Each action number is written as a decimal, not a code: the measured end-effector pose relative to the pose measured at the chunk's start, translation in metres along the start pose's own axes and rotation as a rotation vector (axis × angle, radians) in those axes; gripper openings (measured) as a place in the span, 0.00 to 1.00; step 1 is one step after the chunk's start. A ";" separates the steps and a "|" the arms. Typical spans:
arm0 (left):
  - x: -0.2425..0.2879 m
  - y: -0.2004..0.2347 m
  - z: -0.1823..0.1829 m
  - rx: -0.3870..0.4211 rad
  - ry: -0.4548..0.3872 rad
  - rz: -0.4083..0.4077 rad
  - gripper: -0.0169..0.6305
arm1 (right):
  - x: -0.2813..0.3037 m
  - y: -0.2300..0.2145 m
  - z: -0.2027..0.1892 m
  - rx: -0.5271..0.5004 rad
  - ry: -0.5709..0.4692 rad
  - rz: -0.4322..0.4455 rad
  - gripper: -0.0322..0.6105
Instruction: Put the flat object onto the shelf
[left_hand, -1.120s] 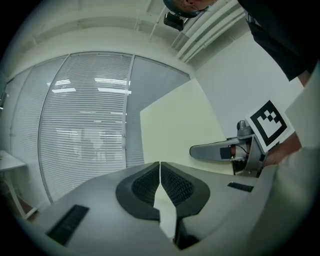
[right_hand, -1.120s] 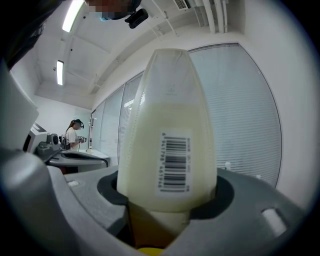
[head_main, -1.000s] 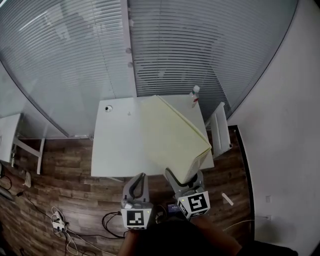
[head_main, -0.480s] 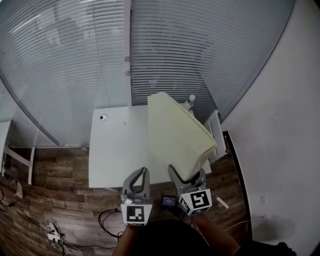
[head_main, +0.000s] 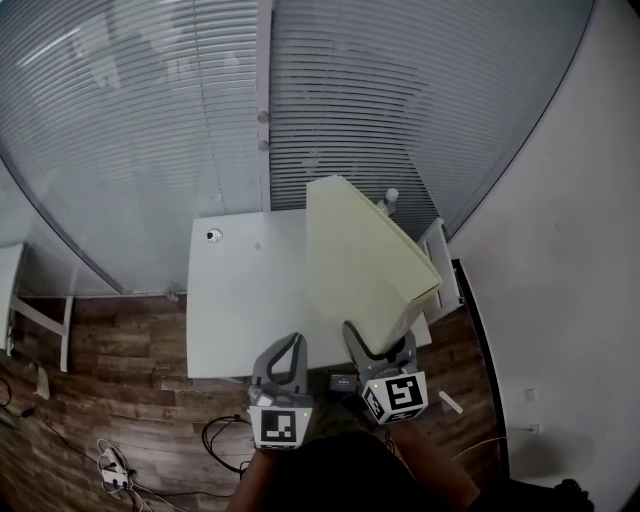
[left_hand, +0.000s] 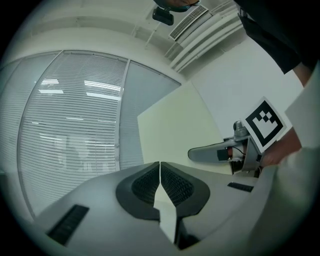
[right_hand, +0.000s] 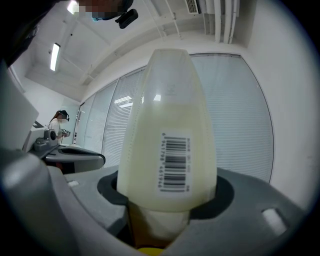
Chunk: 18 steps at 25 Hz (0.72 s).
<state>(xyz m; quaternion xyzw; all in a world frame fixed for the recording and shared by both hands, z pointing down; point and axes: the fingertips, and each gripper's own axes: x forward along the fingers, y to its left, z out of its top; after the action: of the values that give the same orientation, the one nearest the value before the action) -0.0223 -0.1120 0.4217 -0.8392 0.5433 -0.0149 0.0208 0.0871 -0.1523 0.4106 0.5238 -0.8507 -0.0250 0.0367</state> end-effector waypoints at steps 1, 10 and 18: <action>0.000 0.003 -0.003 -0.006 0.008 0.004 0.03 | 0.002 0.000 -0.002 0.000 0.001 -0.002 0.51; 0.017 0.025 -0.019 0.075 -0.011 -0.022 0.03 | 0.039 -0.005 -0.021 0.010 0.019 0.009 0.51; 0.025 0.036 -0.034 0.040 0.048 -0.003 0.03 | 0.070 -0.005 -0.049 0.002 0.062 0.014 0.51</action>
<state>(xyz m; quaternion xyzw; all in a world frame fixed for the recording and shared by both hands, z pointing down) -0.0461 -0.1500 0.4536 -0.8387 0.5421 -0.0459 0.0248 0.0639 -0.2174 0.4615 0.5183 -0.8528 -0.0077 0.0629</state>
